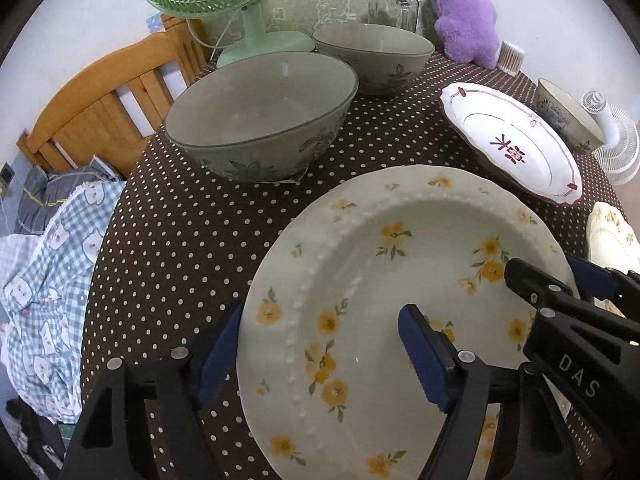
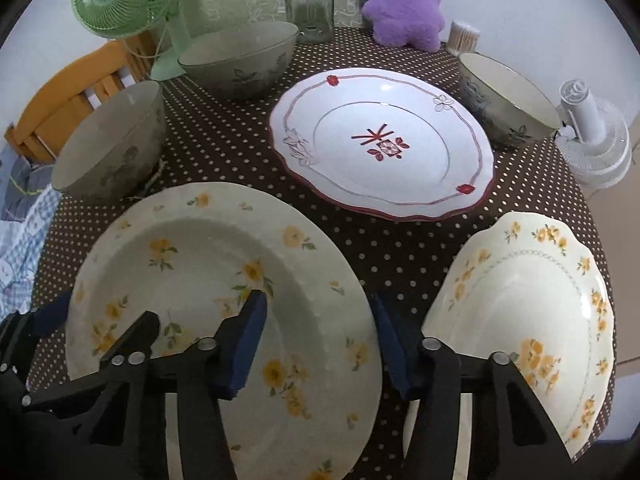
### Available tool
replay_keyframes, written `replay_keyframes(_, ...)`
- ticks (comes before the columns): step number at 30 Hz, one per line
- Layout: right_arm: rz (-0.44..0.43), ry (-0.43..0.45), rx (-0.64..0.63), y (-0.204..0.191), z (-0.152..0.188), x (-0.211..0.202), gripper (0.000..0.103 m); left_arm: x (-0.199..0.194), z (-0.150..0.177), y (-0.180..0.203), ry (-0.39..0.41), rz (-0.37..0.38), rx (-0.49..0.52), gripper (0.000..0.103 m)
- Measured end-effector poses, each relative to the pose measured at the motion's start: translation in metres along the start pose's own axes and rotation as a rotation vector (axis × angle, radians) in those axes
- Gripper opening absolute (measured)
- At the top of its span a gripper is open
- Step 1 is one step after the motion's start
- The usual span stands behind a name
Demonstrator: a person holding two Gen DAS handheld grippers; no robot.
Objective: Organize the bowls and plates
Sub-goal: 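Lift the yellow-floral plate with both grippers off the cloth, then carry the held plate with both grippers over the other floral plate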
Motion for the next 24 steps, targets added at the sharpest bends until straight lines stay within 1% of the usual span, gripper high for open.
replay_keyframes(2,0.007,-0.002,-0.002,0.0,0.0,0.0,0.056,-0.001,-0.001,-0.002,-0.002,0.002,-0.01,0.074)
replay_keyframes(4,0.029,-0.021,-0.015,-0.002,0.004,-0.001,0.056,-0.004,-0.003,-0.008,-0.016,0.023,-0.062,0.074)
replay_keyframes(5,0.035,-0.028,-0.025,-0.004,0.007,-0.002,0.056,-0.005,-0.004,-0.012,-0.021,0.023,-0.083,0.074)
replay_keyframes(6,0.027,-0.036,-0.028,-0.007,0.011,-0.004,0.056,-0.005,-0.003,-0.013,-0.021,0.014,-0.083,0.074)
replay_keyframes(8,0.021,-0.037,-0.024,-0.01,0.012,-0.005,0.056,-0.005,0.003,-0.013,-0.035,0.011,-0.065,0.074)
replay_keyframes(12,0.03,-0.04,0.002,-0.008,0.017,-0.007,0.056,-0.01,0.01,-0.014,-0.031,0.031,-0.038,0.073)
replay_keyframes(14,0.037,-0.041,0.01,-0.008,0.02,-0.008,0.056,-0.009,0.013,-0.016,-0.038,0.017,-0.022,0.067)
replay_keyframes(16,0.056,-0.037,0.012,-0.01,0.023,-0.01,0.056,-0.01,0.015,-0.016,-0.03,0.005,-0.006,0.065)
replay_keyframes(19,0.065,-0.034,0.031,-0.011,0.029,-0.011,0.056,-0.011,0.017,-0.02,-0.022,0.018,-0.005,0.062)
replay_keyframes(22,0.073,-0.036,0.039,-0.013,0.034,-0.011,0.061,-0.007,0.019,-0.024,-0.038,0.05,-0.011,0.062)
replay_keyframes(23,0.062,-0.044,0.041,-0.015,0.037,-0.009,0.067,-0.006,0.019,-0.024,-0.04,0.061,-0.013,0.062)
replay_keyframes(24,0.058,-0.043,0.043,-0.015,0.038,-0.009,0.069,-0.006,0.02,-0.025,-0.041,0.07,-0.015,0.062)
Point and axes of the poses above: each gripper's, at about its wrist camera, not at the fingertips, and x roughly the way its jaws point, y to its right, z to its underside, the point moved 7 cm from there along x, roughly the way its jaws point, and after that the axes turned 3 degrees about -x, right-handed, at the moved point
